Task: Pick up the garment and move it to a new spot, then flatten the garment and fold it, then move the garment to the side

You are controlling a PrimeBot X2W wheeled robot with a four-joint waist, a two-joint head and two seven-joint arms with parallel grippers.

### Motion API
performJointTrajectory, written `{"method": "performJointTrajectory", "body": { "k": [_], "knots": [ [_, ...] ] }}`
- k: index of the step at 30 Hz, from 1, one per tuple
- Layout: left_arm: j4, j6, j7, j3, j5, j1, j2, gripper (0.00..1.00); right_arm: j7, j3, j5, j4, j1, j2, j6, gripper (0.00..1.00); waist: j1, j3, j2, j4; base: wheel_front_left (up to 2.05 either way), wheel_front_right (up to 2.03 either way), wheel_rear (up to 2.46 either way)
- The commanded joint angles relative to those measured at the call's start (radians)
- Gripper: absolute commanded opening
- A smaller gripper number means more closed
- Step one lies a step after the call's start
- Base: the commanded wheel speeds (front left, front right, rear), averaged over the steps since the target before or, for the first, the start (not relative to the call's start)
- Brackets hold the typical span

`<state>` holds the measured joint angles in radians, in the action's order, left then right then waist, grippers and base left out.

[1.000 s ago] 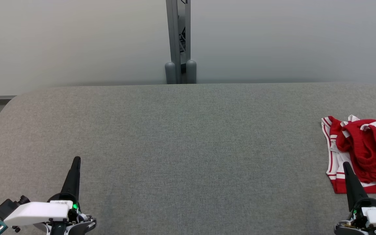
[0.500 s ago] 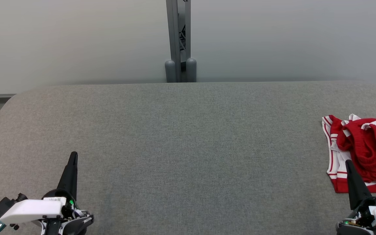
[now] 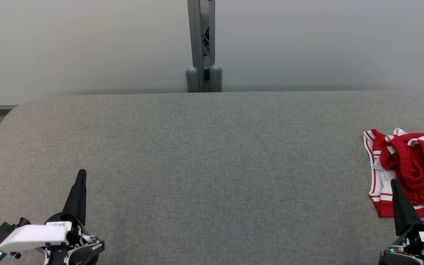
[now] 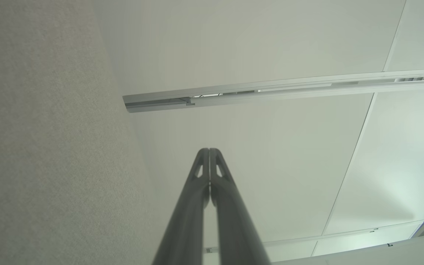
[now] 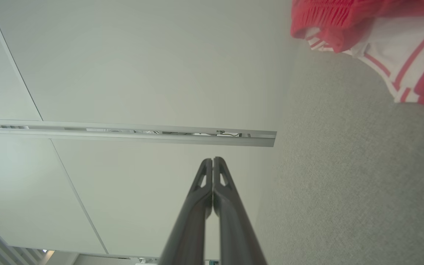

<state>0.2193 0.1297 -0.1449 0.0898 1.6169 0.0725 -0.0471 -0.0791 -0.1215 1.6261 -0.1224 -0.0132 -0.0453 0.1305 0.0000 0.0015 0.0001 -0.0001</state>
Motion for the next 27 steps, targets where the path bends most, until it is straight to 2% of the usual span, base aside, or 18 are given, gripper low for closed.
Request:
{"method": "performJointTrajectory", "body": {
  "k": [1, 27],
  "knots": [
    [-0.003, 0.004, -0.002, 0.004, 0.002, 0.018, -0.006, 0.0, -0.003, -0.003, 0.001, 0.003, -0.003, -0.009, 0.0, 0.0, 0.0, 0.0, -0.0001, 0.0, 0.0, 0.0, 0.0],
    [-0.003, 0.004, -0.002, 0.004, 0.002, 0.018, -0.006, 0.0, -0.003, -0.003, 0.001, 0.003, -0.003, -0.009, 0.0, 0.0, 0.0, 0.0, -0.0001, 0.0, 0.0, 0.0, 0.0]
  ]
}}
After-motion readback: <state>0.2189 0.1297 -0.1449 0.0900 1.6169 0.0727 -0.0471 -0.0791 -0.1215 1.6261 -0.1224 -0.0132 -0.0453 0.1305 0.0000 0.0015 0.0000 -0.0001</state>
